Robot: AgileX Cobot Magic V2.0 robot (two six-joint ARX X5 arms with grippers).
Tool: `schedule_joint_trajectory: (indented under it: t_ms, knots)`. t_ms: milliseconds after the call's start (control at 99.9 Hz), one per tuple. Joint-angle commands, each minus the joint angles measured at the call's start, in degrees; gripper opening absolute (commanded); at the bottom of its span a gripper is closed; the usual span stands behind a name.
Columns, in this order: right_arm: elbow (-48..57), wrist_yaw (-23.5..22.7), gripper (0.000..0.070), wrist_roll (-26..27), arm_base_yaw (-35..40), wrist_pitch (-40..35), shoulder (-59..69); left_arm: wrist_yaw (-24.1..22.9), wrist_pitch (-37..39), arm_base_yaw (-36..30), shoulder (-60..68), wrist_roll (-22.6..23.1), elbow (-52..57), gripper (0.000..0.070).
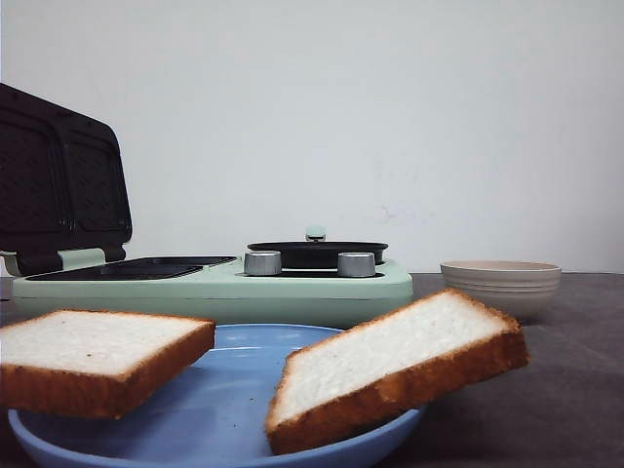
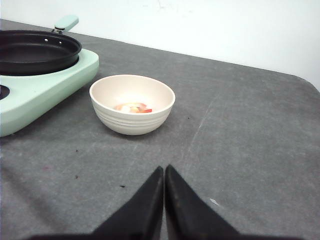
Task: Make breakfast with bread and shrimp
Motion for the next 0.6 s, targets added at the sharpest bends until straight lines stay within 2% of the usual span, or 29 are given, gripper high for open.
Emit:
schedule_joint_trajectory:
  t_ms: [0, 240, 340, 591]
  knots:
    - [-0.3, 0.0, 0.0, -0.1, 0.0, 0.5, -0.1, 0.1, -0.3, 0.1, -0.1, 0.0, -1.0, 0.0]
    - [-0.3, 0.0, 0.0, 3.3, 0.0, 0.5, -0.1, 0.1, -0.3, 0.1, -0.1, -1.2, -1.0, 0.0]
    - [-0.3, 0.0, 0.0, 7.8, 0.0, 0.6, -0.1, 0.1, -0.3, 0.1, -0.1, -6.5, -1.0, 0.0]
    - [0.0, 0.0, 0.0, 24.6, 0.0, 1.9, -0.1, 0.1, -0.2, 0.1, -0.1, -20.5, -0.3, 0.0003]
